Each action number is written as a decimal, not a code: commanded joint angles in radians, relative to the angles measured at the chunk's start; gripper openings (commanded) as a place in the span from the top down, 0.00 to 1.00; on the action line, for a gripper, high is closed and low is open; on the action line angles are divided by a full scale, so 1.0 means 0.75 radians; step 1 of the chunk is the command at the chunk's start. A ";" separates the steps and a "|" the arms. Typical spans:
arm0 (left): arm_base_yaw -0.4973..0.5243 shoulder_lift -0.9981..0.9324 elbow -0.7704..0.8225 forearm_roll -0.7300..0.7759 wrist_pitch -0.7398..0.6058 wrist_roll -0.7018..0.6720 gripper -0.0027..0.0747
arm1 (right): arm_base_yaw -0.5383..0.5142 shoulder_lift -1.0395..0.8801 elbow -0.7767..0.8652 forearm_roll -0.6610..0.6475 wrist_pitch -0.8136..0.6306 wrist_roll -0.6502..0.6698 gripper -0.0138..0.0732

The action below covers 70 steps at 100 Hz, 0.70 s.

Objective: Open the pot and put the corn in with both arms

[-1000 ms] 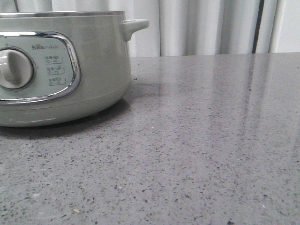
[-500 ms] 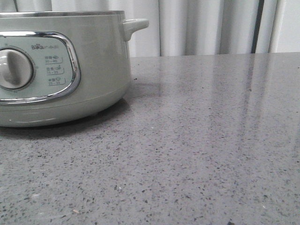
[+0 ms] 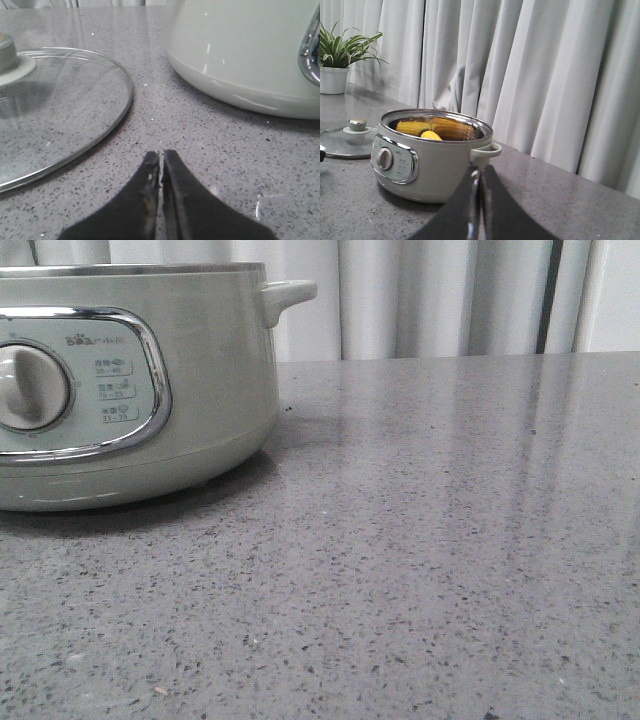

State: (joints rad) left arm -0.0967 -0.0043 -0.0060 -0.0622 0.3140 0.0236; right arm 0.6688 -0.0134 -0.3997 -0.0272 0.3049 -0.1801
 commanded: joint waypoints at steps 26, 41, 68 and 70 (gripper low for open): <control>-0.009 -0.038 0.039 -0.009 -0.061 0.002 0.99 | -0.334 -0.015 0.185 -0.044 -0.064 -0.008 0.89; -0.009 -0.038 0.039 -0.009 -0.061 0.002 0.99 | -0.555 -0.015 0.358 -0.044 -0.212 -0.008 0.89; -0.009 -0.038 0.039 -0.009 -0.061 0.002 0.99 | -0.806 -0.015 0.567 -0.044 -0.159 -0.008 0.89; -0.009 -0.038 0.039 -0.009 -0.061 0.002 0.99 | -0.819 -0.015 0.568 -0.044 -0.133 -0.008 0.89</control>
State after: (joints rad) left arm -0.0967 -0.0043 -0.0060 -0.0622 0.3143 0.0236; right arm 0.0973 -0.0134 0.0112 -0.0450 0.2297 -0.1801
